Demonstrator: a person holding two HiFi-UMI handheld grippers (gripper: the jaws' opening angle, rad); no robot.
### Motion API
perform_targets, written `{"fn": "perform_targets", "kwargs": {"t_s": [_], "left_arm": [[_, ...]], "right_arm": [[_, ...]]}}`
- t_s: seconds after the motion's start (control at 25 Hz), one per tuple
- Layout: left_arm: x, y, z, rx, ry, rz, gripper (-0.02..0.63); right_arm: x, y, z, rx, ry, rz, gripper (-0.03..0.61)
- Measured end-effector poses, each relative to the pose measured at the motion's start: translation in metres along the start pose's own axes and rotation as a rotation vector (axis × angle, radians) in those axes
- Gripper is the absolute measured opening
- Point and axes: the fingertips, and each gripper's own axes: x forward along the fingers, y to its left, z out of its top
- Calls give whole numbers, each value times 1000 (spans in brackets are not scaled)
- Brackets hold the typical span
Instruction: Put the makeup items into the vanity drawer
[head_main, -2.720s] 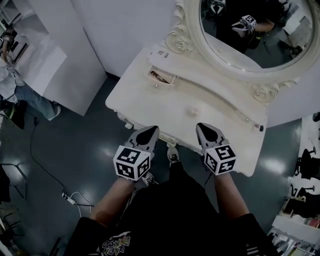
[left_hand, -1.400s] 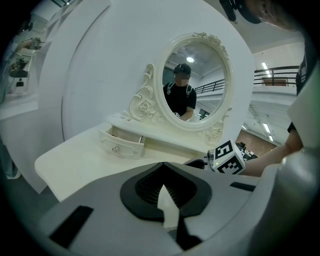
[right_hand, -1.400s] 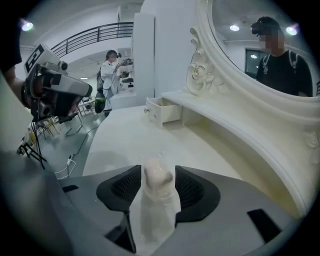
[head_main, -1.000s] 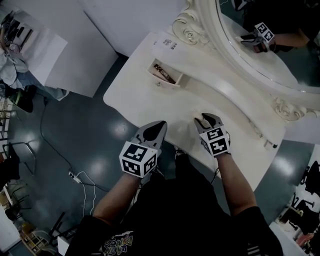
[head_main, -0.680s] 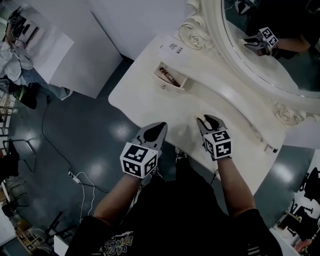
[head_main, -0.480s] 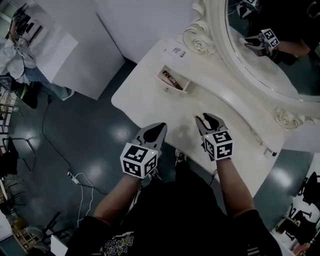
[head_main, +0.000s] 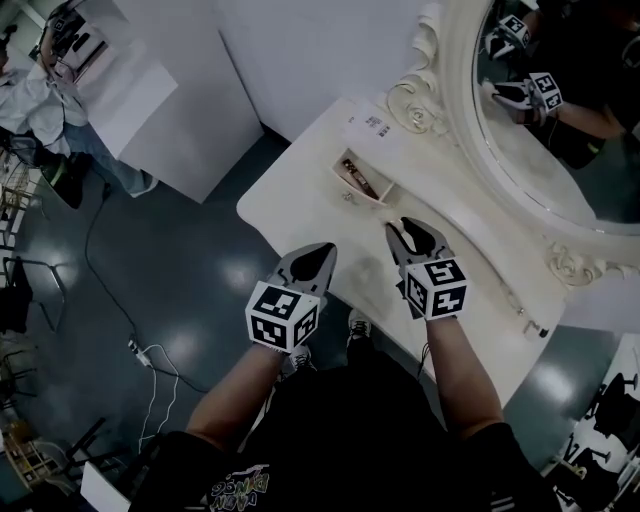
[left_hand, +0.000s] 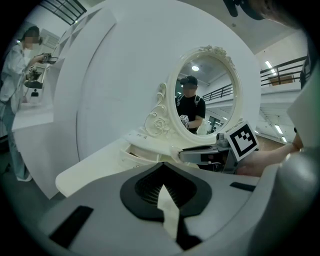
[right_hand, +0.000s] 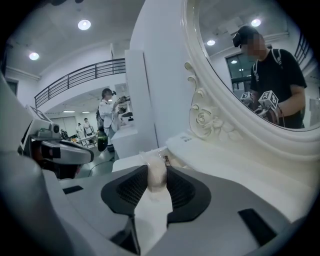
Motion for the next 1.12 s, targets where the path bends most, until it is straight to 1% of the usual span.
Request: {"fn": "perform_targets", "kwargs": {"t_s": [0.28,0.52,0.68,0.92,1.12], "left_arm": [[6,16,7,-9,-10,42,8],[9,25,4,-23,-2,70,8],[9,28,-3,-34,10,90,8],[4,30,-12,-54,21,124,8],[-2,32,-18,-72,24,154,8]], "right_arm": [[23,4,31,-12,-40,20,137],[50,-3,42,-21,-38,36,137],[70,-9,38,-40,-8,41,137],[97,-21,23,-125,64,12,137],[110,-24,14,-151,98,13,138]]}}
